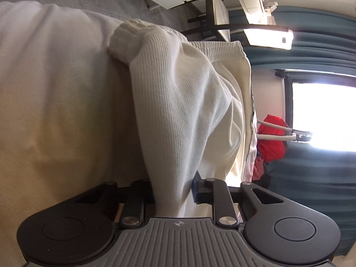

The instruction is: Fold clothes

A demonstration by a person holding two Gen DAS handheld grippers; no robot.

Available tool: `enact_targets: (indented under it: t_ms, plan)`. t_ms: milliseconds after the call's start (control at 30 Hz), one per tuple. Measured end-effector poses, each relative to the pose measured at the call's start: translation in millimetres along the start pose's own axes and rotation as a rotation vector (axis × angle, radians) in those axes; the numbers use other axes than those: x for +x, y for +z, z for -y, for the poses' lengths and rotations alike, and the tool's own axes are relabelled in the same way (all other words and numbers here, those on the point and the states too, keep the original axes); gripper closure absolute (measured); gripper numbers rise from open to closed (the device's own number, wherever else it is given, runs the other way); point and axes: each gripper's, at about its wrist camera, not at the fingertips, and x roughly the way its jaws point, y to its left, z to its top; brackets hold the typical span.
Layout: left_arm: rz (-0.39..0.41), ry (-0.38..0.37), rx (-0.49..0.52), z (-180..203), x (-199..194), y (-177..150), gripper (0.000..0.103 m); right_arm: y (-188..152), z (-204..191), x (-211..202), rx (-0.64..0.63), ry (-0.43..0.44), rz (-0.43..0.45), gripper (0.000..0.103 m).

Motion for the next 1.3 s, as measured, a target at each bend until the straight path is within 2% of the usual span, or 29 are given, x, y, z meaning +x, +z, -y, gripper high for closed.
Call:
enact_targets:
  t_ms: [167, 300, 400, 500, 633, 767, 900, 967, 1133, 1233, 1300]
  plan:
    - [0.066, -0.042, 0.066, 8, -19, -12, 0.09, 2, -3, -29, -0.024, 0.049, 0.099, 0.097]
    - [0.163, -0.139, 0.14, 23, -51, -25, 0.091, 1, -4, -52, -0.035, 0.065, 0.162, 0.098]
    - [0.172, -0.148, 0.193, 40, -58, -26, 0.091, 1, -10, -67, -0.058, 0.082, 0.205, 0.098]
    - [0.175, -0.15, 0.238, 59, -61, -25, 0.091, 4, -32, -68, -0.126, 0.092, 0.223, 0.098]
    - [0.169, -0.142, 0.269, 106, -43, -13, 0.091, 14, -83, -55, -0.214, 0.099, 0.253, 0.098]
    - [0.181, -0.136, 0.346, 174, -3, 0, 0.091, 33, -148, -22, -0.27, 0.1, 0.279, 0.097]
    - [0.207, -0.119, 0.435, 245, 73, 16, 0.091, 51, -223, 41, -0.325, 0.066, 0.278, 0.097]
    - [0.219, -0.09, 0.488, 269, 109, 17, 0.091, 58, -247, 78, -0.324, 0.048, 0.274, 0.097]
    - [0.203, 0.011, 0.601, 316, 227, 31, 0.09, 60, -284, 179, -0.374, -0.062, 0.253, 0.097]
    - [0.193, 0.111, 0.667, 319, 293, 37, 0.09, 49, -290, 236, -0.444, -0.123, 0.237, 0.097]
    - [0.179, 0.214, 0.725, 316, 332, 38, 0.089, 42, -290, 267, -0.488, -0.14, 0.221, 0.097]
